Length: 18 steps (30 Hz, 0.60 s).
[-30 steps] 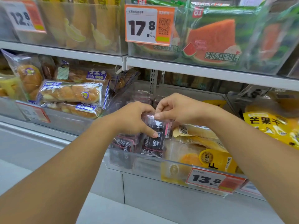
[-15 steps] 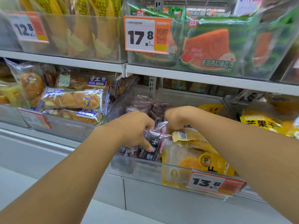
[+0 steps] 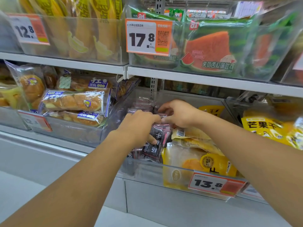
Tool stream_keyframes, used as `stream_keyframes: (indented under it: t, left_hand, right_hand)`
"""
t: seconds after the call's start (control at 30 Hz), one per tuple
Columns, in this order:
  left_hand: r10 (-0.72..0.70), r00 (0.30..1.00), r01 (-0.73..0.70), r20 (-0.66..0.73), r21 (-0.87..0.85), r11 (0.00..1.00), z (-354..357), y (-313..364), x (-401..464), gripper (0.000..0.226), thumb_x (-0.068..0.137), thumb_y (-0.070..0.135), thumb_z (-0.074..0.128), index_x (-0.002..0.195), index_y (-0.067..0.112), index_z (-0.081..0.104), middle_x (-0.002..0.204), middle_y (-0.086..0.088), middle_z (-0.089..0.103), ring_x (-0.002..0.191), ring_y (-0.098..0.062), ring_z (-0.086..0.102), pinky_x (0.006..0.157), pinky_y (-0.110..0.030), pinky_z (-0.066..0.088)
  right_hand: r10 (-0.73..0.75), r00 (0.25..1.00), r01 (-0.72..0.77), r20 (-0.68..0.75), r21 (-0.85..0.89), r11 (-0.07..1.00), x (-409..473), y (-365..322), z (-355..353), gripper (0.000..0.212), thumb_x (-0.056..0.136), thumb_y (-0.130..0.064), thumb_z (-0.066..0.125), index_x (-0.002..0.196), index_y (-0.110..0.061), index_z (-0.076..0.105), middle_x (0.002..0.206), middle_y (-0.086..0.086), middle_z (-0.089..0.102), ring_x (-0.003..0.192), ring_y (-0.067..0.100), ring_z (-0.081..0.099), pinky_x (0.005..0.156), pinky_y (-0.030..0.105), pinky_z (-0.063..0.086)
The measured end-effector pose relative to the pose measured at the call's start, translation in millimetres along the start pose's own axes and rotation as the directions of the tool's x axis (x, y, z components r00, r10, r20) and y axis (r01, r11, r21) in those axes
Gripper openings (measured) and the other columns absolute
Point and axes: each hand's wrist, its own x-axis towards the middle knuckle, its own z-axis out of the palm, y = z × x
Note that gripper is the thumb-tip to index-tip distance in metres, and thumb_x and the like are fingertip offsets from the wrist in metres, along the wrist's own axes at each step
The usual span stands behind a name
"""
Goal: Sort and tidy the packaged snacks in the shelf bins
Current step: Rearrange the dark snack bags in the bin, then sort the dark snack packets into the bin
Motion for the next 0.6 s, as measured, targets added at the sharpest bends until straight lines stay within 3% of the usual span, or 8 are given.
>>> stream_keyframes:
  t: [0.03,0.13,0.2,0.27,0.37,0.47,0.53,0.6]
  left_hand:
    - [-0.024,1.000,0.024,0.004,-0.034,0.999,1,1,1,0.067,0.080,0.043,0.080,0.137,0.035,0.047,0.127,0.004,0.054,0.120,-0.026,0.045,0.095,-0.045,0.037]
    - [-0.060,0.998,0.062,0.029,-0.104,0.993,5,1,2,0.070,0.082,0.039,0.079,0.142,0.034,0.043,0.133,0.003,0.045,0.126,-0.028,0.040,0.100,-0.047,0.034]
    - [-0.063,0.997,0.068,0.044,-0.143,0.987,8,0,2,0.069,0.082,0.040,0.079,0.141,0.035,0.042,0.137,0.003,0.040,0.128,-0.027,0.037,0.104,-0.046,0.032]
    - [-0.065,0.997,0.069,0.033,-0.170,0.983,10,-4,1,0.070,0.080,0.041,0.081,0.138,0.036,0.043,0.138,0.004,0.037,0.128,-0.026,0.037,0.105,-0.045,0.031]
    - [-0.061,0.998,0.066,0.029,-0.267,0.961,6,-4,-1,0.085,0.074,0.030,0.088,0.141,0.038,0.036,0.142,0.004,0.032,0.131,-0.026,0.037,0.108,-0.048,0.037]
    - [-0.064,0.993,0.089,0.096,-0.283,0.955,1,-2,-3,0.103,0.069,0.018,0.092,0.149,0.036,0.030,0.147,0.003,0.027,0.133,-0.027,0.036,0.106,-0.049,0.044]
    - [-0.065,0.995,0.080,0.081,-0.198,0.977,3,-1,-4,0.095,0.067,0.024,0.093,0.145,0.033,0.039,0.143,0.005,0.029,0.130,-0.026,0.037,0.104,-0.048,0.045]
    - [-0.056,0.997,0.060,0.043,-0.085,0.995,3,3,-5,0.082,0.068,0.032,0.092,0.136,0.029,0.047,0.137,0.005,0.033,0.124,-0.026,0.040,0.099,-0.047,0.047]
  right_hand:
    - [0.017,1.000,-0.017,0.000,0.027,0.999,-4,0,-3,0.037,0.096,-0.025,0.067,0.131,-0.016,0.059,0.119,0.006,0.066,0.089,0.020,0.068,0.077,0.034,0.059]
    - [0.055,0.998,-0.062,-0.041,-0.209,0.976,-20,-5,-11,0.035,0.102,-0.042,0.051,0.118,-0.013,0.060,0.112,0.007,0.065,0.094,0.024,0.062,0.082,0.038,0.052]
    - [0.107,0.990,-0.071,0.094,-0.326,0.943,-37,-11,-21,0.051,0.096,-0.062,0.049,0.112,-0.015,0.062,0.109,0.003,0.064,0.096,0.023,0.060,0.084,0.039,0.051]
    - [0.142,0.946,-0.026,0.293,-0.364,0.931,-54,-13,-31,0.067,0.085,-0.074,0.052,0.120,-0.018,0.063,0.120,0.000,0.063,0.108,0.020,0.059,0.096,0.040,0.049]
    - [0.158,0.899,-0.013,0.408,-0.335,0.942,-74,-5,-40,0.090,0.078,-0.071,0.065,0.149,-0.022,0.041,0.152,-0.006,0.042,0.135,0.018,0.044,0.111,0.037,0.039]
    - [0.157,0.898,-0.015,0.411,-0.327,0.945,-84,8,-38,0.093,0.077,-0.054,0.078,0.153,-0.026,0.033,0.152,-0.007,0.040,0.135,0.017,0.043,0.111,0.039,0.041]
    - [0.121,0.922,-0.002,0.368,-0.307,0.952,-85,14,-35,0.072,0.078,-0.044,0.080,0.141,-0.027,0.050,0.137,-0.007,0.055,0.122,0.017,0.054,0.103,0.042,0.048]
    - [-0.006,0.971,0.063,0.239,-0.235,0.970,-84,19,-31,0.026,0.083,-0.032,0.075,0.100,-0.014,0.066,0.088,-0.001,0.067,0.077,0.018,0.061,0.073,0.043,0.053]
